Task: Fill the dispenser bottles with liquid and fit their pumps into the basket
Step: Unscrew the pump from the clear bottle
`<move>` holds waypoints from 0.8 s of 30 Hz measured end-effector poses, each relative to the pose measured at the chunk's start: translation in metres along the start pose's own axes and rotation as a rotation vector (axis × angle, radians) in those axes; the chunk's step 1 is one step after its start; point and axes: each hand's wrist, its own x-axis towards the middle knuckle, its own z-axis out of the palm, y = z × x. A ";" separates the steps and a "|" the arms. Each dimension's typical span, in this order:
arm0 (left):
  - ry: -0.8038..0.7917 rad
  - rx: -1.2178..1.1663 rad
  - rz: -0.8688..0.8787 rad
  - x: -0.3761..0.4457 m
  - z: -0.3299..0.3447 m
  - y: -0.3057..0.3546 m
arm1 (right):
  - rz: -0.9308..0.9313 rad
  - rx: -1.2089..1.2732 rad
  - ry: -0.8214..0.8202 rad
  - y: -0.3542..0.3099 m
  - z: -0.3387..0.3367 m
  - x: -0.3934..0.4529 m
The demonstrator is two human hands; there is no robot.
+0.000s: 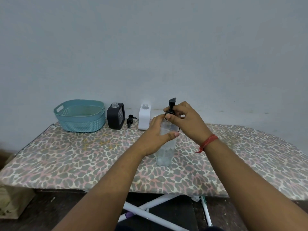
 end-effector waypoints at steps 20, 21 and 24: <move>0.165 0.369 0.079 0.002 0.000 -0.010 | -0.003 -0.233 0.029 -0.015 -0.008 0.004; 0.168 0.385 0.079 0.001 -0.001 -0.010 | -0.009 -0.266 0.003 -0.017 -0.009 0.004; 0.167 0.389 0.067 0.001 -0.002 -0.009 | 0.051 -0.151 -0.072 -0.023 -0.009 0.002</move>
